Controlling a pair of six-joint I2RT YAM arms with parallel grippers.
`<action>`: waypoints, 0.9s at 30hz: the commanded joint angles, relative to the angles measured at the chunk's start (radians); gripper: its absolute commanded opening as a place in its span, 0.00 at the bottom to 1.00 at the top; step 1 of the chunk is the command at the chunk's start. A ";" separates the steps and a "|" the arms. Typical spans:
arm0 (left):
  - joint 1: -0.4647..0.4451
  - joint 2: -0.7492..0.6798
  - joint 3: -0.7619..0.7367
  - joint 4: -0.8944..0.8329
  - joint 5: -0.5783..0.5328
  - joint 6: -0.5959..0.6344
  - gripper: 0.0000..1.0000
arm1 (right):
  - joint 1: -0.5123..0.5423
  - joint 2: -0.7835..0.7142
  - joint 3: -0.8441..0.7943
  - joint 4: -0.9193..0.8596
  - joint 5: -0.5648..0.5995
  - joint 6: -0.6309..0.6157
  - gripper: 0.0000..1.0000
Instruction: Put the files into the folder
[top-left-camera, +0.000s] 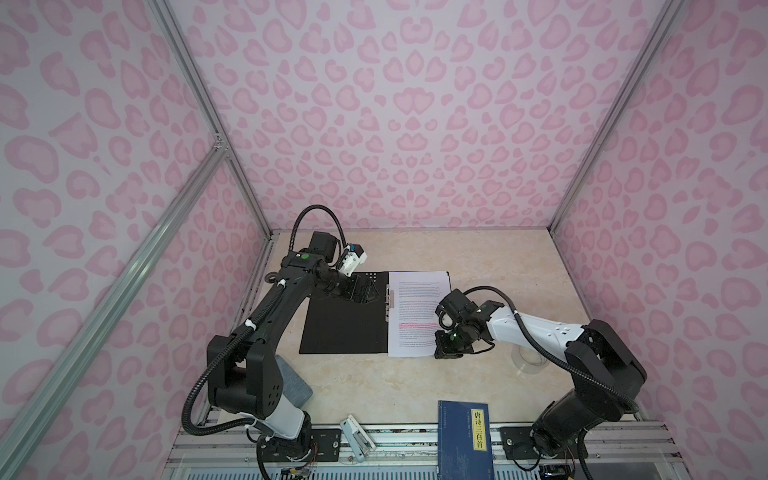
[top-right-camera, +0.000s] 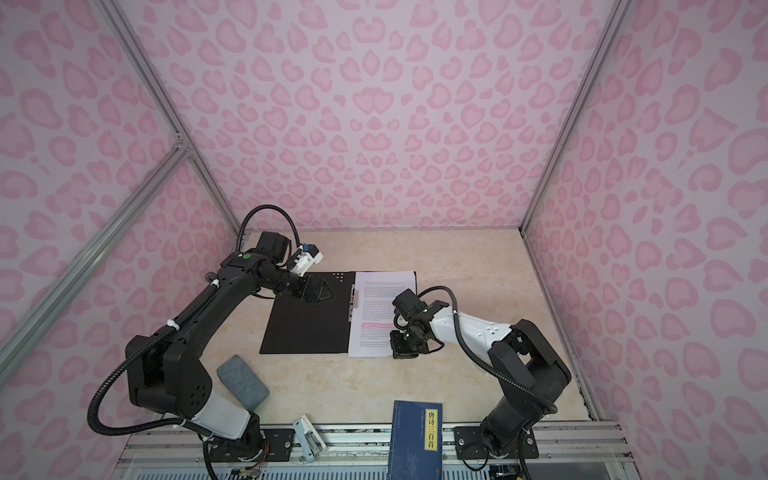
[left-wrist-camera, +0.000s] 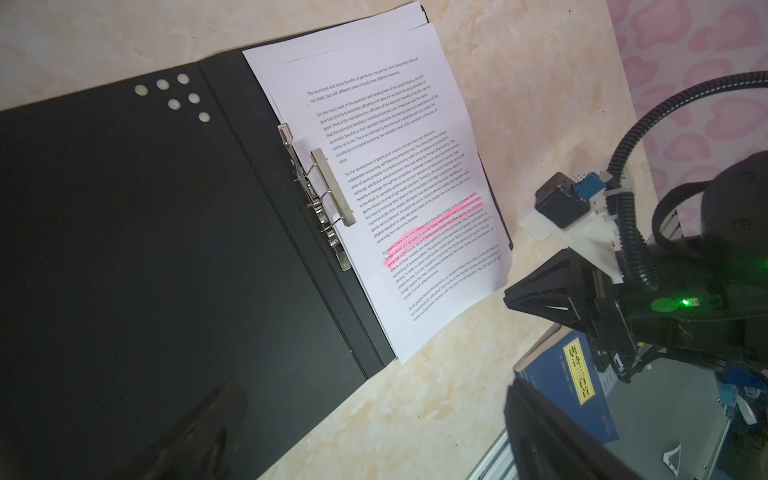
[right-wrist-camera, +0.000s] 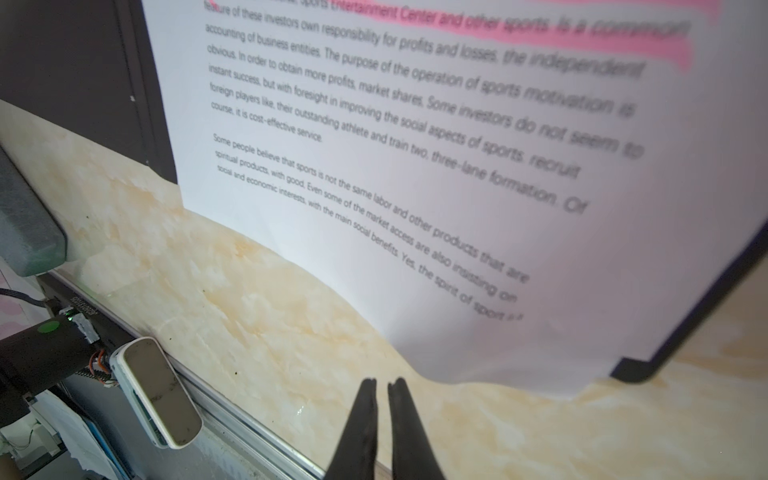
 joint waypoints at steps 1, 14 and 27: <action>-0.001 -0.011 -0.011 0.003 0.016 0.021 1.00 | 0.007 0.026 0.011 -0.014 0.000 -0.005 0.12; -0.003 -0.011 -0.025 0.009 0.012 0.021 1.00 | 0.008 0.111 0.081 -0.074 0.052 -0.049 0.14; -0.003 -0.017 -0.056 0.017 0.006 0.020 1.00 | 0.008 0.143 0.119 -0.081 0.066 -0.058 0.16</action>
